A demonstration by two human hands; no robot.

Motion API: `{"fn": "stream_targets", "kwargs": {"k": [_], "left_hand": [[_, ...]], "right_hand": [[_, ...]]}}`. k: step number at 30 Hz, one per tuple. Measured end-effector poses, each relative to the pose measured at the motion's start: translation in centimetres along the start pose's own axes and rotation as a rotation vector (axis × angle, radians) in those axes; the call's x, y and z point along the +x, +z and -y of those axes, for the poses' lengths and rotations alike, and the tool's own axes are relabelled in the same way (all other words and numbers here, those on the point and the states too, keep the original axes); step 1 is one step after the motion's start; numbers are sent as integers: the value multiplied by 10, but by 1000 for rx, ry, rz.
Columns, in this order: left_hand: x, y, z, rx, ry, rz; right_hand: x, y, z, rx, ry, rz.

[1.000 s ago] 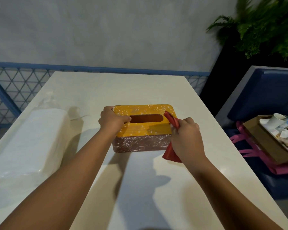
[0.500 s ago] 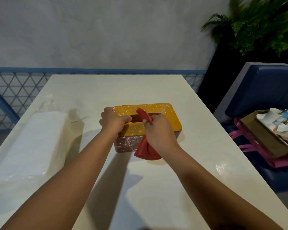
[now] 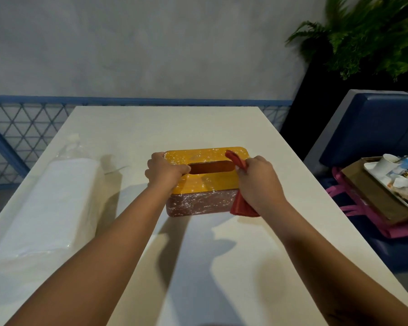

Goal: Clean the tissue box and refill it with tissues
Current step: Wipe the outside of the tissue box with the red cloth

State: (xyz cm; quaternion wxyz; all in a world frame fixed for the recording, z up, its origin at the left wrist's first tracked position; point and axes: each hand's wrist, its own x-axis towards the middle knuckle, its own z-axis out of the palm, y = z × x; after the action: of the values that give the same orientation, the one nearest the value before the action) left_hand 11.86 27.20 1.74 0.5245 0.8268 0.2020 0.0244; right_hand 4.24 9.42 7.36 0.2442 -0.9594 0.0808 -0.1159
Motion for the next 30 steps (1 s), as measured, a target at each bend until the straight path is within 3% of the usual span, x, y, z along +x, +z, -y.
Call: {"fn": "stream_targets", "kwargs": {"k": [7,9,12,15,18,21,30], "left_hand": [[-2,-1,-1,5,-6,-21],[-3,-1,-2,5,-19,-22],[-5,-2,-4,12,-25,-17],[-6,-3,-4,1,-15,-8],[-6,-3,-4,-1,-11,5],[-6,-3,-4,-12,-6,14],[-4,-2,-1,-83,-48,30]], "right_hand": [[-26,24,44,-54,-249,19],[-17,22,46,95,-164,87],[-2,10,38,607,125,258],[8,-10,21,849,225,222],[18,-24,1,464,132,77],[18,-17,-8,46,57,61],[-5,29,34,-239,-351,62]]}}
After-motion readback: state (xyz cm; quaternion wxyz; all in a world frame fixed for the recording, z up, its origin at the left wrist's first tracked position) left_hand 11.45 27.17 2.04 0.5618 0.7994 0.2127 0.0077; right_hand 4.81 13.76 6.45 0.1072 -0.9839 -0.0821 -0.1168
